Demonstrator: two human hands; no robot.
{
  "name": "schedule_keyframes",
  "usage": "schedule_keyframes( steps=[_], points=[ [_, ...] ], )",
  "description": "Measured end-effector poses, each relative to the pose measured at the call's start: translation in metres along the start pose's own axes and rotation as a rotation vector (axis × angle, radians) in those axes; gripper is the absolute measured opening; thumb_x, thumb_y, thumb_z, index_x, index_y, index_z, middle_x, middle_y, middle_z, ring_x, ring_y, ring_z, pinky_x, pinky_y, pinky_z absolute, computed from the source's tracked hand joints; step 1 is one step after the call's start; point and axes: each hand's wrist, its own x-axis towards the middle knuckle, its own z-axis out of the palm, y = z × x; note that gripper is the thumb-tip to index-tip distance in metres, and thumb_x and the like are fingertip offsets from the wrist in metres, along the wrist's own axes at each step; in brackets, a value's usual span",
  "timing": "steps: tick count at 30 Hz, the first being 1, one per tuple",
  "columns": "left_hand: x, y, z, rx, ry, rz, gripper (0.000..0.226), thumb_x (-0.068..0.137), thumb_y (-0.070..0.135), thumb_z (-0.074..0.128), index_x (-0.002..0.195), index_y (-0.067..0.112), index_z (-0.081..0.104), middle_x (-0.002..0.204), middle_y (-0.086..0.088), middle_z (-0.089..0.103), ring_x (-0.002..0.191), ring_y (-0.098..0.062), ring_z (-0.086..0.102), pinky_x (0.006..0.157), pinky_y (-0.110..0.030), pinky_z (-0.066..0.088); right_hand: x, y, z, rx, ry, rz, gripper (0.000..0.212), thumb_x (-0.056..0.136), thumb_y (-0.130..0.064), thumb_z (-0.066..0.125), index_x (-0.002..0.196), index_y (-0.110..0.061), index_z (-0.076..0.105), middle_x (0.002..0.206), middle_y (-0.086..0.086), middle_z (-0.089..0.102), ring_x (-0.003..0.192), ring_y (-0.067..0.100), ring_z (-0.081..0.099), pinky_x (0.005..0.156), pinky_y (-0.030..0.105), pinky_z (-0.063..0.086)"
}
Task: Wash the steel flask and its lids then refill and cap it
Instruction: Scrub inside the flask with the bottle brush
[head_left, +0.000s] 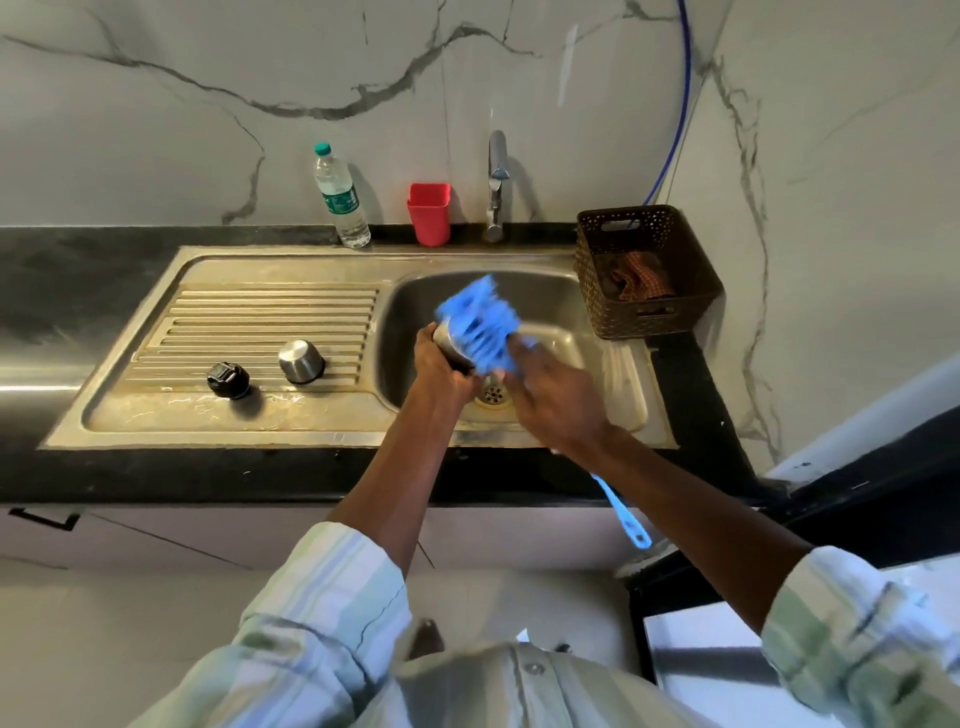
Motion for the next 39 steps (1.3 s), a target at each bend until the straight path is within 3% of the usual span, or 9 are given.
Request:
schedule_keyframes(
  steps=[2, 6, 9, 13, 17, 20, 24, 29, 39],
  points=[
    [-0.003, 0.000, -0.001, -0.019, -0.018, 0.012, 0.041, 0.108, 0.036, 0.027, 0.086, 0.016, 0.055, 0.086, -0.002, 0.059, 0.065, -0.011, 0.063, 0.049, -0.019, 0.052, -0.009, -0.001, 0.003, -0.067, -0.012, -0.174, 0.046, 0.097, -0.034, 0.044, 0.133, -0.007, 0.052, 0.107, 0.020, 0.067, 0.068, 0.034, 0.067, 0.049, 0.037, 0.053],
    [0.001, 0.001, 0.006, 0.070, 0.032, 0.004, 0.049, 0.100, 0.047, 0.039, 0.119, 0.010, 0.065, 0.111, -0.012, 0.070, 0.096, -0.028, 0.069, 0.080, -0.036, 0.058, 0.007, 0.006, -0.001, 0.024, 0.084, 0.112, 0.052, 0.097, -0.040, 0.041, 0.135, -0.007, 0.054, 0.114, 0.021, 0.066, 0.078, 0.039, 0.068, 0.057, 0.042, 0.055],
    [0.002, 0.001, -0.001, 0.020, -0.048, 0.023, 0.035, 0.109, 0.031, 0.027, 0.090, 0.020, 0.054, 0.089, 0.001, 0.057, 0.075, -0.011, 0.055, 0.057, -0.021, 0.054, -0.008, -0.002, 0.005, -0.074, 0.018, -0.170, 0.046, 0.096, -0.034, 0.045, 0.130, -0.006, 0.055, 0.106, 0.020, 0.067, 0.068, 0.034, 0.067, 0.048, 0.035, 0.052],
    [0.010, 0.003, 0.005, 0.080, 0.016, 0.000, 0.046, 0.099, 0.044, 0.043, 0.116, 0.006, 0.063, 0.103, -0.016, 0.072, 0.088, -0.029, 0.070, 0.068, -0.035, 0.060, 0.006, 0.012, -0.003, 0.049, 0.147, 0.126, 0.049, 0.096, -0.037, 0.044, 0.133, -0.007, 0.054, 0.110, 0.020, 0.067, 0.077, 0.037, 0.068, 0.057, 0.040, 0.056],
    [0.007, -0.001, -0.001, 0.039, -0.072, 0.017, 0.034, 0.108, 0.031, 0.030, 0.087, 0.018, 0.053, 0.085, 0.000, 0.056, 0.072, -0.009, 0.055, 0.045, -0.014, 0.050, -0.013, 0.005, 0.004, -0.077, 0.047, -0.221, 0.043, 0.096, -0.032, 0.046, 0.131, -0.008, 0.051, 0.104, 0.020, 0.067, 0.069, 0.032, 0.068, 0.048, 0.034, 0.052],
    [0.015, 0.000, 0.004, 0.038, -0.043, -0.029, 0.040, 0.099, 0.043, 0.043, 0.105, 0.010, 0.066, 0.093, -0.013, 0.069, 0.083, -0.027, 0.067, 0.062, -0.032, 0.060, 0.002, 0.015, -0.002, 0.043, 0.161, 0.094, 0.047, 0.097, -0.034, 0.047, 0.135, -0.007, 0.053, 0.113, 0.020, 0.067, 0.080, 0.036, 0.069, 0.059, 0.040, 0.056],
    [0.018, -0.001, -0.002, 0.054, -0.155, 0.032, 0.044, 0.107, 0.035, 0.030, 0.080, 0.013, 0.057, 0.050, 0.001, 0.065, 0.044, -0.010, 0.065, 0.039, -0.020, 0.049, -0.011, 0.010, 0.003, -0.062, 0.088, -0.183, 0.043, 0.095, -0.030, 0.049, 0.127, -0.004, 0.059, 0.105, 0.019, 0.068, 0.066, 0.032, 0.068, 0.050, 0.032, 0.053],
    [0.024, 0.000, -0.002, 0.013, -0.301, -0.035, 0.056, 0.091, 0.051, 0.048, 0.109, 0.002, 0.069, 0.101, -0.020, 0.073, 0.086, -0.034, 0.072, 0.069, -0.045, 0.061, 0.012, 0.021, -0.003, 0.313, 0.001, 0.272, 0.041, 0.101, -0.038, 0.048, 0.136, -0.018, 0.056, 0.124, 0.006, 0.067, 0.108, 0.024, 0.063, 0.089, 0.036, 0.051],
    [0.028, -0.007, -0.028, 0.355, -0.572, -0.013, 0.071, 0.076, 0.066, 0.066, 0.117, 0.008, 0.068, 0.102, -0.017, 0.068, 0.082, -0.028, 0.068, 0.075, -0.041, 0.059, 0.019, 0.036, -0.016, 0.161, -0.086, 0.134, 0.046, 0.099, -0.043, 0.044, 0.138, -0.019, 0.053, 0.128, 0.011, 0.063, 0.111, 0.030, 0.061, 0.087, 0.038, 0.050]
  ],
)
